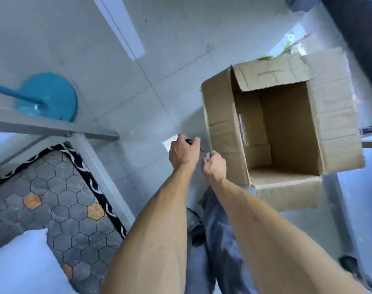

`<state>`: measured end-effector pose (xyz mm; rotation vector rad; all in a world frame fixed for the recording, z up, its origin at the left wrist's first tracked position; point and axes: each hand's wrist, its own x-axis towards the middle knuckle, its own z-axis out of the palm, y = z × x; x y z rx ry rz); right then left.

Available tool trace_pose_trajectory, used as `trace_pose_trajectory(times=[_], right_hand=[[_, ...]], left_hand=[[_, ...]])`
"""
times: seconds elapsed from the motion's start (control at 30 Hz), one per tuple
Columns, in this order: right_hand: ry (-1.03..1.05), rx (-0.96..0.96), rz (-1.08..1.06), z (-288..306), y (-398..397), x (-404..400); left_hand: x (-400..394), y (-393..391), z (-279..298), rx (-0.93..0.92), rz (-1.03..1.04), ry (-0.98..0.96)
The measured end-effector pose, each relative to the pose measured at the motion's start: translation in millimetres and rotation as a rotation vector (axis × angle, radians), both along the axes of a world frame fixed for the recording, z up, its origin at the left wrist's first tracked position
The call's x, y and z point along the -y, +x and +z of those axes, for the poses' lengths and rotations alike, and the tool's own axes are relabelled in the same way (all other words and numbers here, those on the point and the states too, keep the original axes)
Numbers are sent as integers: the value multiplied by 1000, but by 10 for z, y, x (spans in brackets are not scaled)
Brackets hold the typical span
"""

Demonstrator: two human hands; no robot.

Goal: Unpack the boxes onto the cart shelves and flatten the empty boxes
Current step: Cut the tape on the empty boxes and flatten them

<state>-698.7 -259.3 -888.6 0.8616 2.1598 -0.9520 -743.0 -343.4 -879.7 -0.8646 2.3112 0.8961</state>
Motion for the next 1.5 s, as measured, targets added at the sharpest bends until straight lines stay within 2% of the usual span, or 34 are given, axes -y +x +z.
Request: trace_pose_trajectory(times=[0.1, 0.23, 0.33, 0.57, 0.7, 0.83, 1.0, 1.07, 1.13, 1.2, 1.27, 1.33, 1.4, 1.5], right_hand=[[28, -67, -94, 57, -281, -385], [-80, -138, -350, 88, -625, -903], [-143, -75, -581, 46, -830, -1288], [-378, -63, -1062, -200, -626, -1774], [-289, -123, -1263, -378, -435, -1848], [-168, -20, -1150, -452, -367, -1836], [-135, -24, -1025, -443, -586, -1755], [-115, -21, -1039, -418, -649, -1765], [9, 71, -967, -408, -629, -1765], [319, 113, -669, -398, -564, -1748], [479, -23, -483, -402, -527, -1727], [407, -92, -338, -400, -503, -1725], [359, -62, -170, -414, -453, -1698], [407, 60, -189, -454, -373, -1765]], left_hand=[[-528, -302, 17, 36, -92, 91], [-1170, -635, 5, 10, -112, 181], [-1601, -809, 22, 12, -126, 311], [-2038, -795, -157, 118, -580, 306], [-2118, -818, -395, 237, -677, 368], [-2074, -793, -607, 354, -635, 339], [-1972, -803, -587, 154, -626, 99], [-1946, -892, -521, 87, -606, 36], [-1942, -1064, -527, 80, -615, 21], [-1950, -1213, -553, 109, -721, 55], [-1977, -1301, -555, 98, -894, 43], [-2033, -1305, -553, 83, -1033, 36], [-2102, -1267, -536, 117, -1110, 76], [-2220, -1210, -542, 249, -1163, 204]])
